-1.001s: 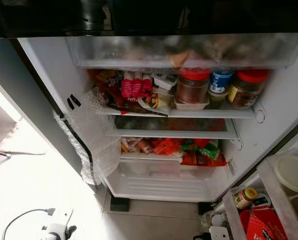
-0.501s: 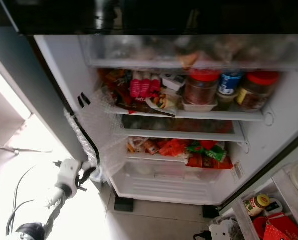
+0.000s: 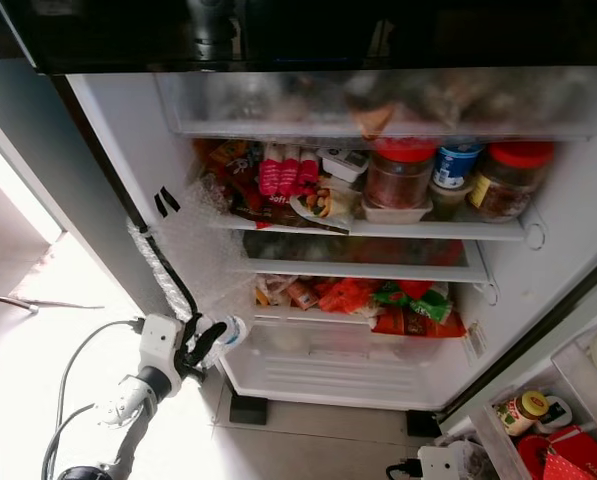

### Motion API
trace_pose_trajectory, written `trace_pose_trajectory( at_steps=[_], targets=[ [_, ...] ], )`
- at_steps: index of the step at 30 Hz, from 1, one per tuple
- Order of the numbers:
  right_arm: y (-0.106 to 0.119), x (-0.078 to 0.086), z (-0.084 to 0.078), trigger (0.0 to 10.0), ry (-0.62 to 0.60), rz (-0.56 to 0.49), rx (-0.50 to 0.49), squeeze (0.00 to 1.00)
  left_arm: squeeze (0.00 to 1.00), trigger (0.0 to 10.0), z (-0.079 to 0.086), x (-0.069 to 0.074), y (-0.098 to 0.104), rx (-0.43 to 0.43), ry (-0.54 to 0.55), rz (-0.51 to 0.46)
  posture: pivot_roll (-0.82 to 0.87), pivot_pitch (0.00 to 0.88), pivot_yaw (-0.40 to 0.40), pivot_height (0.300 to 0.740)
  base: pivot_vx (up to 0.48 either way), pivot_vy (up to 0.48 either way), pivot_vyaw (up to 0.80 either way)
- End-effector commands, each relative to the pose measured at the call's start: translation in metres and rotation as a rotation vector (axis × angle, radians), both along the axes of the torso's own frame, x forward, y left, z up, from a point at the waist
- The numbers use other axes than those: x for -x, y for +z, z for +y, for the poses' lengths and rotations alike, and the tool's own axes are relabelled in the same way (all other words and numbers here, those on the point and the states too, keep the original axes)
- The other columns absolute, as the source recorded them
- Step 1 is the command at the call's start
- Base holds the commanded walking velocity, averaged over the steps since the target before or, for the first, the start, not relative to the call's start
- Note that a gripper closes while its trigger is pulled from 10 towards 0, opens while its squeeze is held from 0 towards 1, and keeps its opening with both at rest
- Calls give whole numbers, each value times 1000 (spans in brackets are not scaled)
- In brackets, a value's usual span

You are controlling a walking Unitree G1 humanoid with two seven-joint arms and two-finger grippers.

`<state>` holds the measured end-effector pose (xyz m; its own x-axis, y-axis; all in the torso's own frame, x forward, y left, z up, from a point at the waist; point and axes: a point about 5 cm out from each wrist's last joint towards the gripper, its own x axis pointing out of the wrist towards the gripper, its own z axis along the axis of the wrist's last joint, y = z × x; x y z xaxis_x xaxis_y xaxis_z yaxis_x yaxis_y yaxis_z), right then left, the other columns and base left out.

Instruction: Restocking fridge

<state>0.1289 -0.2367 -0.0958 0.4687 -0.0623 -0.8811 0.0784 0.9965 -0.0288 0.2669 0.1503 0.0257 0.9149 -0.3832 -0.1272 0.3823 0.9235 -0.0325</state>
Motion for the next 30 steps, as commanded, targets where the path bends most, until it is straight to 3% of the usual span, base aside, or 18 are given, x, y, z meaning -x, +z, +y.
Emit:
trace_pose_trajectory(
  at_steps=[1, 13, 30],
  targets=[
    [-1, 2, 1, 10000, -11, 7, -6, 0, 0, 10000, 2, 1, 2, 17, 1, -3, -32, 64, 47, 740, 0, 0, 0],
    [-1, 4, -2, 10000, -43, 5, -7, 0, 0, 10000, 17, -4, 15, 11, 67, -8, -39, 72, 33, 740, 0, 0, 0],
    [-4, 10, 2, 10000, -18, 31, -10, 0, 0, 10000, 23, -5, 18, -31, 87, 14, -41, 43, 43, 740, 0, 0, -665]
  ],
)
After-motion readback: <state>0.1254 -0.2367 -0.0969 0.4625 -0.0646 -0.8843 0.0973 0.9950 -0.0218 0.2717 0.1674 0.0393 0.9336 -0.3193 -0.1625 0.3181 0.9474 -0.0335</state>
